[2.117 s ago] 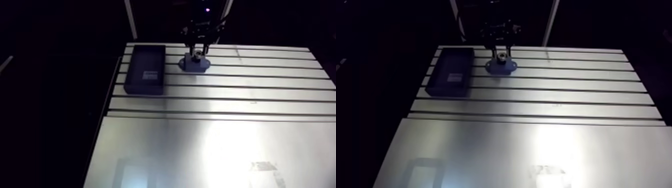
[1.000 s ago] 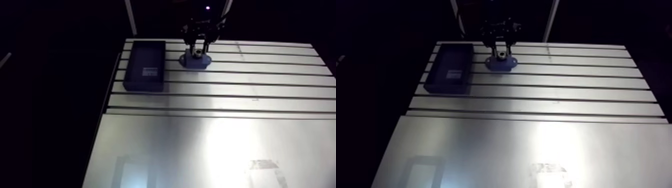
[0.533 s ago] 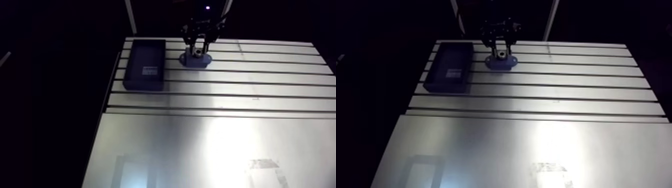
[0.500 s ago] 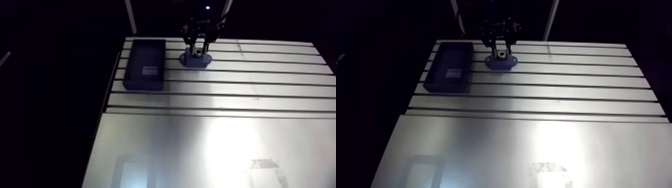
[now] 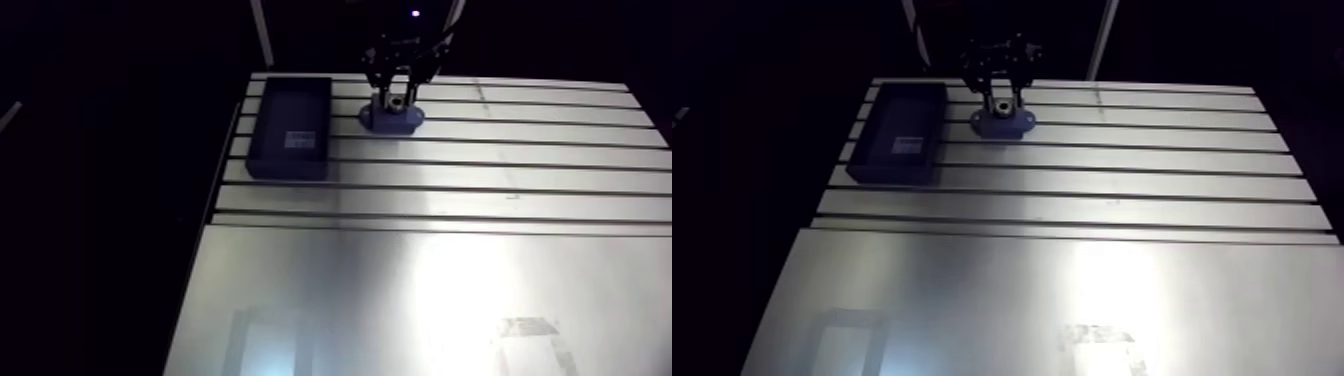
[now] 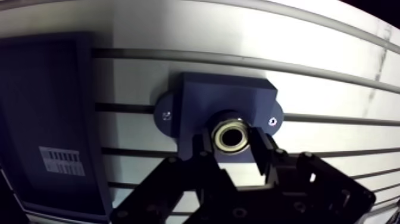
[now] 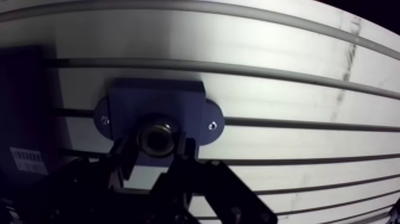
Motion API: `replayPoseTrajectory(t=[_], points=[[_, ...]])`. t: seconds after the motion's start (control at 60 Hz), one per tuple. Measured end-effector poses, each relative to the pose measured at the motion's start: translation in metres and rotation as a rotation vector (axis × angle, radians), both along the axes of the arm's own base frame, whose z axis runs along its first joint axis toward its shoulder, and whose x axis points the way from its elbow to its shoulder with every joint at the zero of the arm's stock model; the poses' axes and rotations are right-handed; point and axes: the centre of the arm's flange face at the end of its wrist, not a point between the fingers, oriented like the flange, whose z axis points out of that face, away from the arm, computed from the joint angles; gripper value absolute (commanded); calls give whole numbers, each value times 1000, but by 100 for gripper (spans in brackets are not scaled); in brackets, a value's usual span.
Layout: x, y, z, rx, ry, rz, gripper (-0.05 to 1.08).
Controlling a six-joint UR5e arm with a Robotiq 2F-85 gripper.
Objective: Pick up the bearing and press it into the housing until flush.
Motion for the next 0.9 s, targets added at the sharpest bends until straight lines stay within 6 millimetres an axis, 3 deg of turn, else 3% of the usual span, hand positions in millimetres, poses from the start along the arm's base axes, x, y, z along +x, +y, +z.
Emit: replayPoseTrajectory(t=[0.9], points=[[0, -2, -1, 0, -1, 3, 74]])
